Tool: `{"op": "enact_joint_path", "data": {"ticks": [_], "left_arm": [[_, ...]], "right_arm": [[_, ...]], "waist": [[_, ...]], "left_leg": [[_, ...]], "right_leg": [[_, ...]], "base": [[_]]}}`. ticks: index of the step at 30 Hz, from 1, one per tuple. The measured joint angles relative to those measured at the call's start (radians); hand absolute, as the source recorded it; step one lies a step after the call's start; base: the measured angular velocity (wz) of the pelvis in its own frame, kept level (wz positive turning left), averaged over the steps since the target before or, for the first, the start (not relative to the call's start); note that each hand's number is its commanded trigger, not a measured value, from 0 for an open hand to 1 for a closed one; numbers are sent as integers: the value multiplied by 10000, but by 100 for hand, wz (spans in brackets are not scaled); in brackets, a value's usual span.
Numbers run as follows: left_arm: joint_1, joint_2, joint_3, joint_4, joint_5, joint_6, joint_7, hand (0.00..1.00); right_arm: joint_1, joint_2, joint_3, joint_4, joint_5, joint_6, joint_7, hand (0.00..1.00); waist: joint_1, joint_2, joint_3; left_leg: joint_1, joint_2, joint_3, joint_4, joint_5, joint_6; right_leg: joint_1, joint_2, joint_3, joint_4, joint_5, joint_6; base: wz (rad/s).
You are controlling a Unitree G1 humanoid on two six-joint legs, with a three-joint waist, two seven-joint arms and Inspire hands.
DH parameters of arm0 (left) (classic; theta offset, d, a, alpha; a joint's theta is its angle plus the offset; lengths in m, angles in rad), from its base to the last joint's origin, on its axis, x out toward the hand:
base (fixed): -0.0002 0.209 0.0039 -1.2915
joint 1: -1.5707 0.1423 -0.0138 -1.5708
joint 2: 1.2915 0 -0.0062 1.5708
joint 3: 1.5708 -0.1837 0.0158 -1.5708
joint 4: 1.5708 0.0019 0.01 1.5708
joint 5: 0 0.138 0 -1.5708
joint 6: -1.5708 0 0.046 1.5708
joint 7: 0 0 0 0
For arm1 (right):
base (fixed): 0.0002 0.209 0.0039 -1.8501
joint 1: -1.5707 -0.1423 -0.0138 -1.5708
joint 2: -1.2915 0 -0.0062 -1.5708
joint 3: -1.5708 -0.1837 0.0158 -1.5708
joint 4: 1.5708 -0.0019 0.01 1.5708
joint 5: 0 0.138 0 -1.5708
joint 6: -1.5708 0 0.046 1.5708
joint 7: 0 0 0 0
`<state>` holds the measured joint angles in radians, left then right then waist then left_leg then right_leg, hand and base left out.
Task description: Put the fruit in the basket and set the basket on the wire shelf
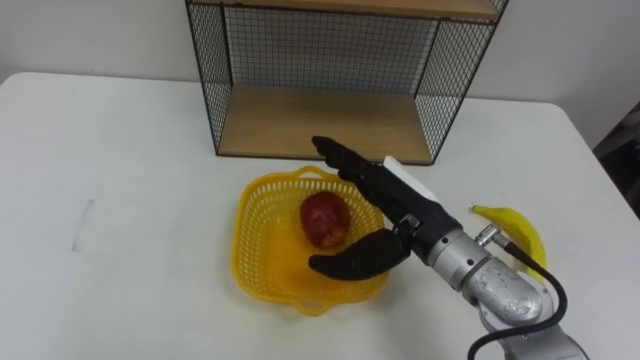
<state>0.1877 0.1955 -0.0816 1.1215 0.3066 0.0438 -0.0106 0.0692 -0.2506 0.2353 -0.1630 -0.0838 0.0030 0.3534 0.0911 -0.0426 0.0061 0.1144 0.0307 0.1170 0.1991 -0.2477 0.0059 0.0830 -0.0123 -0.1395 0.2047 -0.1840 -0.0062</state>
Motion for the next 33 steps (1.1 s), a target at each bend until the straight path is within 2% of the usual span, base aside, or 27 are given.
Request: {"op": "enact_joint_path", "data": {"ticks": [23,27,33], "left_arm": [[102,-41,12,21,-5,11,1,0],[303,-26,13,-12,-3,3,5,0],[420,-44,191,-2,1,-3,5,0]], "right_arm": [[0,156,-75,-3,93,0,-142,0],[0,182,-445,-124,498,-1,-403,0],[0,199,-1625,-320,883,-40,-1348,0]], "waist": [[-77,-9,-24],[-234,-33,-42],[-406,-27,-51]], "left_leg": [[34,-2,-6,57,1,1],[11,-10,-54,76,1,1],[9,-3,-11,93,0,1]], "right_leg": [[73,-13,-16,-2,3,-4],[82,-24,-53,7,3,-4],[29,-21,-12,103,2,-4]], "base": [[0],[3],[0]]}}
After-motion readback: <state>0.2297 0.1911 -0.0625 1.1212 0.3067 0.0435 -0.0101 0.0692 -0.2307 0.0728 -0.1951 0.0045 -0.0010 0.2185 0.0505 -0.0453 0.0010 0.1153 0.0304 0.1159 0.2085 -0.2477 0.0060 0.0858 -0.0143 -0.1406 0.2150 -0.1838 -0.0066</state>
